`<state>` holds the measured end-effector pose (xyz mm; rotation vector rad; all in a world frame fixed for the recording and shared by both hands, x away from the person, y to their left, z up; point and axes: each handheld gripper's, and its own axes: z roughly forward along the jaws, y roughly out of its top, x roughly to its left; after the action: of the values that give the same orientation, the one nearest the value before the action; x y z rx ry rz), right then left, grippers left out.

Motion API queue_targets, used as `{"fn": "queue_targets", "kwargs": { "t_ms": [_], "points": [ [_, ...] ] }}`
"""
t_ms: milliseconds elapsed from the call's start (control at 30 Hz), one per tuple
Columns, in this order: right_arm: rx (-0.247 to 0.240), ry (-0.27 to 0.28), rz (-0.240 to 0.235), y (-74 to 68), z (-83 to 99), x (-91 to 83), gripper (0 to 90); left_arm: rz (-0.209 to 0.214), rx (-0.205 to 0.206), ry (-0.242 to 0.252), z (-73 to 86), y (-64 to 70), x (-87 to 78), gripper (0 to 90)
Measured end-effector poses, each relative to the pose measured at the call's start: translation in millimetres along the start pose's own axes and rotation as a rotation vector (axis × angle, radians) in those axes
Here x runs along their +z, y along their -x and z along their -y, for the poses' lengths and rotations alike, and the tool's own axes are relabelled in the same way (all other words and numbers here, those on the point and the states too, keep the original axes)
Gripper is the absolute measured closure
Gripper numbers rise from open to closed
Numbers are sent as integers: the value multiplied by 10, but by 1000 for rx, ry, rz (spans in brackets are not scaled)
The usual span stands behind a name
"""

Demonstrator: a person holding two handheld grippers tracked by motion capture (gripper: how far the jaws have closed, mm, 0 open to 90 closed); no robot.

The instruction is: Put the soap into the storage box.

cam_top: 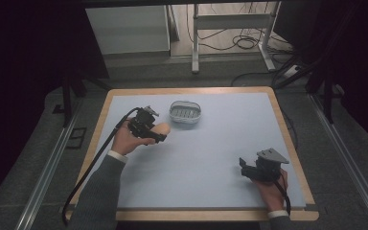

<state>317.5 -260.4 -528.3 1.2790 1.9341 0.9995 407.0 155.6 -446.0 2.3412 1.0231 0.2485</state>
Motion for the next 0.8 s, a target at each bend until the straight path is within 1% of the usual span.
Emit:
{"fn": "queue_targets", "kwargs": {
  "t_ms": [200, 267, 433, 567, 800],
  "points": [
    [-1, -1, 0, 4, 0, 3, 100, 0, 6, 11, -82, -15, -15, 319],
    [-1, 0, 0, 5, 0, 2, 100, -6, 11, 8, -109, -13, -15, 319],
    [0, -1, -1, 5, 0, 3, 100, -4, 16, 11, -172, -17, -5, 319],
    [0, -1, 0, 5, 0, 2, 100, 5, 11, 11, -179, -39, 18, 320],
    [0, -2, 0, 4, -1, 4, 100, 6, 5, 7, -188, -68, 62, 320]
  ]
}}
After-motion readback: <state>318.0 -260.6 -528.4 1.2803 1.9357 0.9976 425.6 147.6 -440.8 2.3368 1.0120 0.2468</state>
